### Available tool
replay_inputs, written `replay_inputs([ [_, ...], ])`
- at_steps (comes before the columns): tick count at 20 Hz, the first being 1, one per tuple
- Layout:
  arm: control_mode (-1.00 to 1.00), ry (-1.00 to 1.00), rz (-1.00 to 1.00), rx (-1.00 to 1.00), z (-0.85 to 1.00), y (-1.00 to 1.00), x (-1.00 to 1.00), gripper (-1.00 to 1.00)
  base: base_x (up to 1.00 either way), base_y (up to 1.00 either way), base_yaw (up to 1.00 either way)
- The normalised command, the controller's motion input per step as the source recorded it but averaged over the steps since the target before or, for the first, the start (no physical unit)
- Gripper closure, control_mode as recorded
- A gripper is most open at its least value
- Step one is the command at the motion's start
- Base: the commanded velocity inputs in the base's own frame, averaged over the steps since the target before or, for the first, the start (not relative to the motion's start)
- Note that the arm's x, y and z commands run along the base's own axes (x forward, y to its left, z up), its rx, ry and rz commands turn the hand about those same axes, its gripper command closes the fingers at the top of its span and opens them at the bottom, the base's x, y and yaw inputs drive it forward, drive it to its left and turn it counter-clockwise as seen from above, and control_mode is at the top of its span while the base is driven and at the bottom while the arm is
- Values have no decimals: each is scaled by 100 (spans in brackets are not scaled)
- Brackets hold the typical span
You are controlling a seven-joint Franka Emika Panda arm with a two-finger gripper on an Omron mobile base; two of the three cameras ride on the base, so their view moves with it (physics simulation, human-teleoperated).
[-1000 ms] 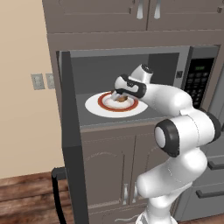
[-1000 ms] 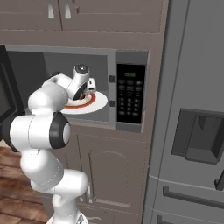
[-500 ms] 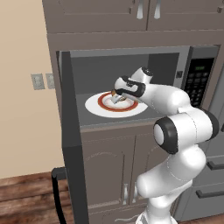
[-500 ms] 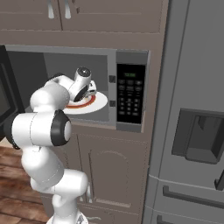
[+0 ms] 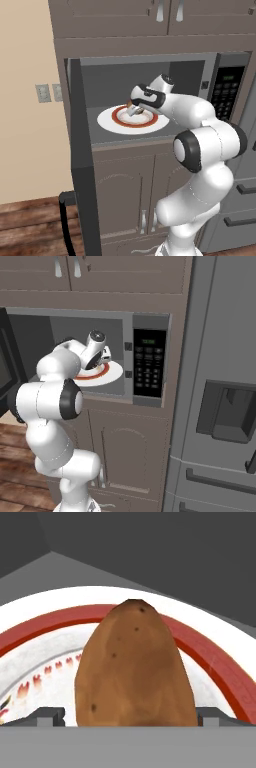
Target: Retrieve the reheated potato from the microwave, then place the potato, cheese, and condiment on the cutting board.
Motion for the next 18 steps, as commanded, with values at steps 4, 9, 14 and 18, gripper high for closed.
replay_inputs([
  [4, -100, 0, 0, 0, 0, 6, 0, -100, 0, 0, 0],
  [9, -100, 0, 0, 0, -2, 8, 5, -100, 0, 0, 0],
  [14, -100, 0, 0, 0, -5, 8, 5, -100, 0, 0, 0],
  [18, -100, -2, 1, 0, -6, 3, 3, 100, 0, 0, 0],
])
